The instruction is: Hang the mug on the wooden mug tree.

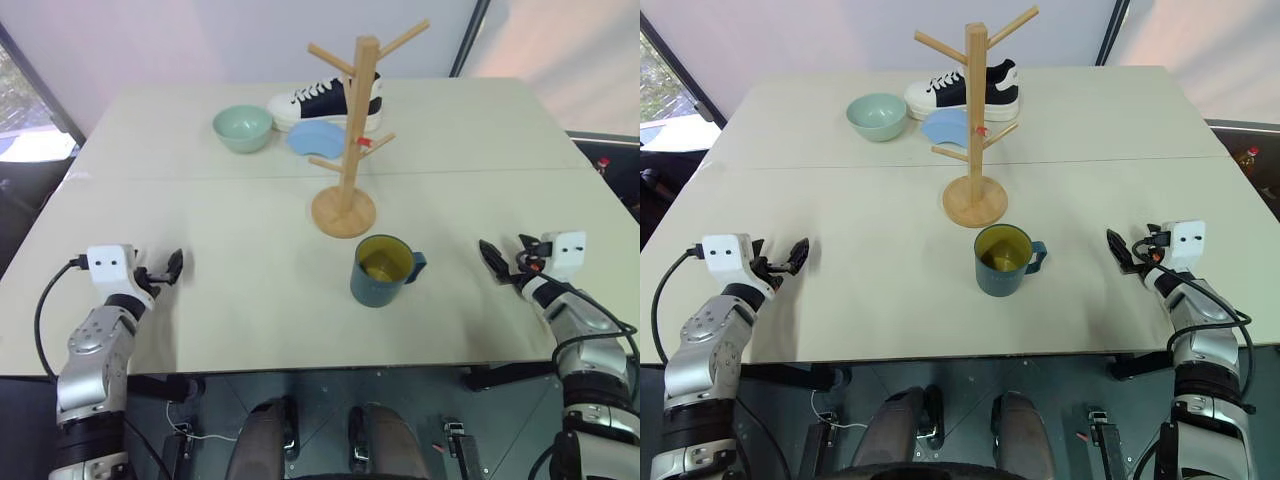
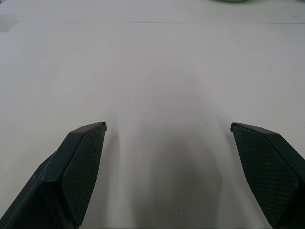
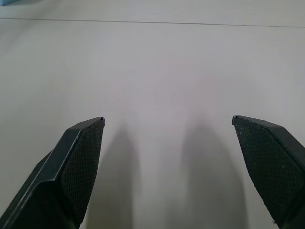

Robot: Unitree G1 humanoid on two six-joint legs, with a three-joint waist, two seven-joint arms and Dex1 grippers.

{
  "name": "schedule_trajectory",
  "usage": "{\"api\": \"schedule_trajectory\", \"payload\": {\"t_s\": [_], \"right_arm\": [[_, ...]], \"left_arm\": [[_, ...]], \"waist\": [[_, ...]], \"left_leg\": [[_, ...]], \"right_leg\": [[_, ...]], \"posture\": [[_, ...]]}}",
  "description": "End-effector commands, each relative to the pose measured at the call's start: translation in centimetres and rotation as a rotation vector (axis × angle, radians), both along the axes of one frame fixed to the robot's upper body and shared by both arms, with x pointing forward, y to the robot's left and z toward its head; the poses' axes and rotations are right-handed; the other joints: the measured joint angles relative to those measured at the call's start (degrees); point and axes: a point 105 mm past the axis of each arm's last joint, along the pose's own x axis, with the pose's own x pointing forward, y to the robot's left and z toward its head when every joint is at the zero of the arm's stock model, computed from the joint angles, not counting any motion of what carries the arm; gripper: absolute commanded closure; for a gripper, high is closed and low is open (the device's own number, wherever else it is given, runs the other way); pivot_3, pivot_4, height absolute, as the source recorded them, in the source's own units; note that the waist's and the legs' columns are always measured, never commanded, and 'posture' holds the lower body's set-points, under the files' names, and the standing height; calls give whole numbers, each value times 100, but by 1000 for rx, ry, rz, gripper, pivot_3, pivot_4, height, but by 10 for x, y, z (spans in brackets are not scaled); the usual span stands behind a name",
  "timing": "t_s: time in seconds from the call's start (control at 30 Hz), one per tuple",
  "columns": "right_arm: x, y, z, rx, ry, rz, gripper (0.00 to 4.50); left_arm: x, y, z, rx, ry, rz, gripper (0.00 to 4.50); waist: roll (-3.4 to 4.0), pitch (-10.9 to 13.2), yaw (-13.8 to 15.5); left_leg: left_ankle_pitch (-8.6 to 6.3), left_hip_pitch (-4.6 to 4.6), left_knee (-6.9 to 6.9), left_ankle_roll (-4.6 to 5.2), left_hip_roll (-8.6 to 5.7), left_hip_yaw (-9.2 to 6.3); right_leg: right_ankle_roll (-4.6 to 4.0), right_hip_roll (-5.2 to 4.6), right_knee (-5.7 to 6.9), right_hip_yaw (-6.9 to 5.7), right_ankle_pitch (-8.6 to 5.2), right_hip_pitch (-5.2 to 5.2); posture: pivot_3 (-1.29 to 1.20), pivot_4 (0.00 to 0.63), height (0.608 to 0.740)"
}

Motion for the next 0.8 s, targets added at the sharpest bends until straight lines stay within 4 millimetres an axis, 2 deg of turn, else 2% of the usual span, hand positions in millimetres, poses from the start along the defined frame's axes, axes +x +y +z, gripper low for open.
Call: {"api": "schedule_trajectory", "payload": {"t_s": [0.03, 0.2, 0.4, 0.57, 0.67, 0.8], "right_arm": [[0, -3, 14, -17, -48, -3, 60], [-1, -4, 17, -27, -56, -4, 60], [-18, 1, 29, -58, -99, 25, 60], [-42, 22, 40, -72, -124, 119, 60], [-74, 56, 38, -97, -107, 245, 60], [-100, 88, 27, -106, -60, 321, 60]], "left_arm": [[-1, 0, 14, 18, -52, 5, 0], [1, -7, 14, -4, -56, -32, 0], [6, -40, 26, 50, -107, -242, 0], [9, -79, 30, 65, -127, -470, 0], [2, -118, 32, 61, -142, -706, 0], [-12, -140, 32, 85, -127, -914, 0]], "waist": [[0, 0, 1], [0, 0, 0], [0, 0, 23], [2, -2, 14], [1, -4, 49], [1, -6, 24]], "left_leg": [[0, 0, 0, 0, 0, 0], [1, 0, -1, 0, 0, 0], [2, -1, -1, -1, 0, 0], [-7, 4, -1, -15, 1, 0], [-6, 4, -5, -14, 1, -1], [-7, 4, -11, -14, 3, -2]], "right_leg": [[0, 0, 0, 0, 0, 0], [0, 1, 0, 0, 0, 0], [0, 1, -1, 0, 0, 1], [0, 1, -1, 0, 0, 5], [-1, 1, -2, 0, -1, 5], [-1, 4, -7, -1, -2, 4]], "posture": [[0, 150, 730], [0, 150, 730], [0, 150, 730], [0, 150, 730], [0, 150, 730], [0, 150, 730]]}}
